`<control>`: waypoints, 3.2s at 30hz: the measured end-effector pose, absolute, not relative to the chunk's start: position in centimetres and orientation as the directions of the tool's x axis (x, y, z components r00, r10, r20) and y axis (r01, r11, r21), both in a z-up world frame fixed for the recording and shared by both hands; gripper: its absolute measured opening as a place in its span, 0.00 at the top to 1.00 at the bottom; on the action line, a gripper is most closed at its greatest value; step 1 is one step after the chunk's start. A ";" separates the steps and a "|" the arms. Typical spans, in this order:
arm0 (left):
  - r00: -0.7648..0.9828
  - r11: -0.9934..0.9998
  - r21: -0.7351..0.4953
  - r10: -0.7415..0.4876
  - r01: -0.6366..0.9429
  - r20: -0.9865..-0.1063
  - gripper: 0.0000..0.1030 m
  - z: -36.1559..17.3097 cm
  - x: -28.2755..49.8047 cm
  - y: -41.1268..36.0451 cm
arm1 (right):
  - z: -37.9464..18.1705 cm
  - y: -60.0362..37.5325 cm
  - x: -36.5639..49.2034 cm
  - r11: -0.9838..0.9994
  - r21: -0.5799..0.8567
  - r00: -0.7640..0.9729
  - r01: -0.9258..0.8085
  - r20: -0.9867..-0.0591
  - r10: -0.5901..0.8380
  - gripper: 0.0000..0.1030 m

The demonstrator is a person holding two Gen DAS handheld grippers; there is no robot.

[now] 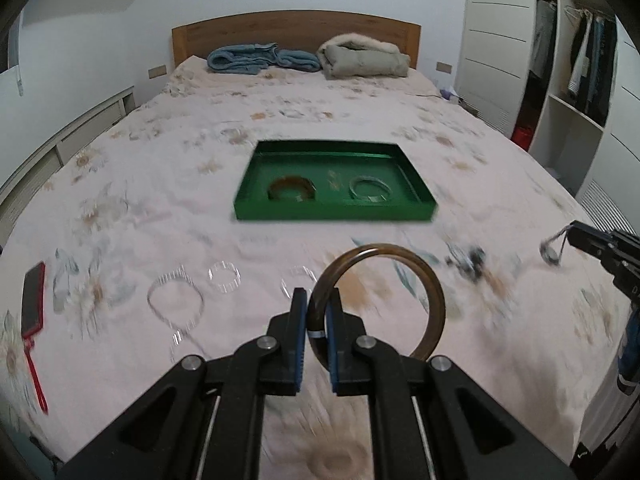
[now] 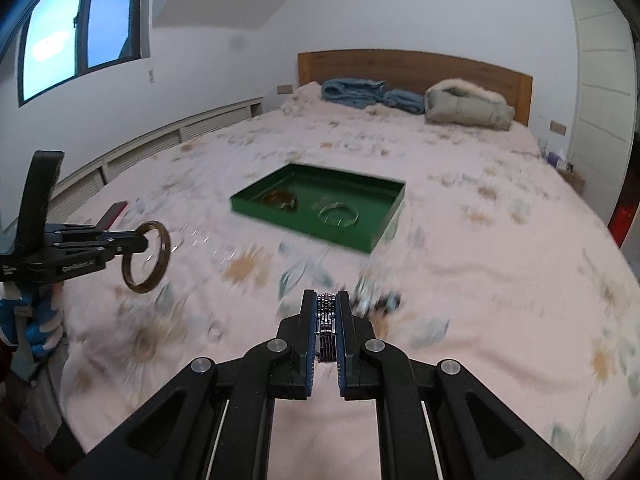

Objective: Organize jewelry
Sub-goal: 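Carry brown bangle and watch into the green tray and open both tools, then withdraw both open tools from the tray toward the remaining jewelry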

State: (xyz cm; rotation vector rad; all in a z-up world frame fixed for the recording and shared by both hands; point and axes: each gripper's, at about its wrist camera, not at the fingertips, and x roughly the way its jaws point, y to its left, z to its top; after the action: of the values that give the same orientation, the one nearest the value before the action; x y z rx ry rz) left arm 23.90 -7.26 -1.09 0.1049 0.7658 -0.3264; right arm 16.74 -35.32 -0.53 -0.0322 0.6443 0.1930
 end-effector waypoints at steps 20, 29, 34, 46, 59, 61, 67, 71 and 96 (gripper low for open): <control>0.611 0.973 0.105 -0.042 0.203 -0.790 0.92 -6.8 53.2 -12.8 | -5.1 -31.9 48.2 0.988 0.090 0.727 -0.128 -0.669 0.155 0.92; 0.546 0.970 0.122 -0.012 0.209 -0.838 0.92 -10.2 58.0 -14.2 | -10.0 -30.0 53.8 0.987 0.085 0.607 -0.138 -0.780 0.152 0.92; 0.507 0.972 0.136 0.021 0.191 -0.862 0.92 -11.5 59.1 -13.7 | -11.7 -32.4 55.0 0.998 0.041 0.538 -0.046 -0.841 0.059 0.92; 0.535 0.977 0.079 -0.041 0.200 -0.844 0.90 -10.9 58.2 -12.6 | -12.6 -35.7 54.3 0.999 0.032 0.489 0.035 -0.872 0.011 0.88; 0.727 0.983 0.034 -0.111 0.183 -0.677 0.85 1.9 46.8 -6.7 | -1.4 -34.9 43.0 0.991 0.125 0.703 -0.046 -0.701 0.121 0.75; 0.735 0.984 0.022 -0.117 0.177 -0.668 0.85 3.4 44.0 -4.9 | 0.8 -34.5 39.3 0.989 0.134 0.738 -0.063 -0.661 0.137 0.73; 0.764 0.988 0.022 -0.104 0.152 -0.637 0.85 5.6 35.4 -0.1 | 4.7 -34.3 29.2 0.984 0.165 0.801 -0.072 -0.578 0.155 0.70; 0.769 0.991 0.027 -0.082 0.128 -0.634 0.85 5.4 29.8 3.2 | 5.5 -34.2 23.2 0.990 0.126 0.817 -0.061 -0.563 0.122 0.69; 0.807 0.997 0.003 -0.056 0.072 -0.588 0.63 3.9 11.5 10.2 | 5.1 -31.0 4.2 0.989 0.133 0.863 -0.065 -0.489 0.123 0.64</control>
State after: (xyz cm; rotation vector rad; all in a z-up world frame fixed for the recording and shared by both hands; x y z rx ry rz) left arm 11.49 10.24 3.87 0.0256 0.6281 -0.0683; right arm 4.23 -31.04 5.11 0.1139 0.5199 0.0989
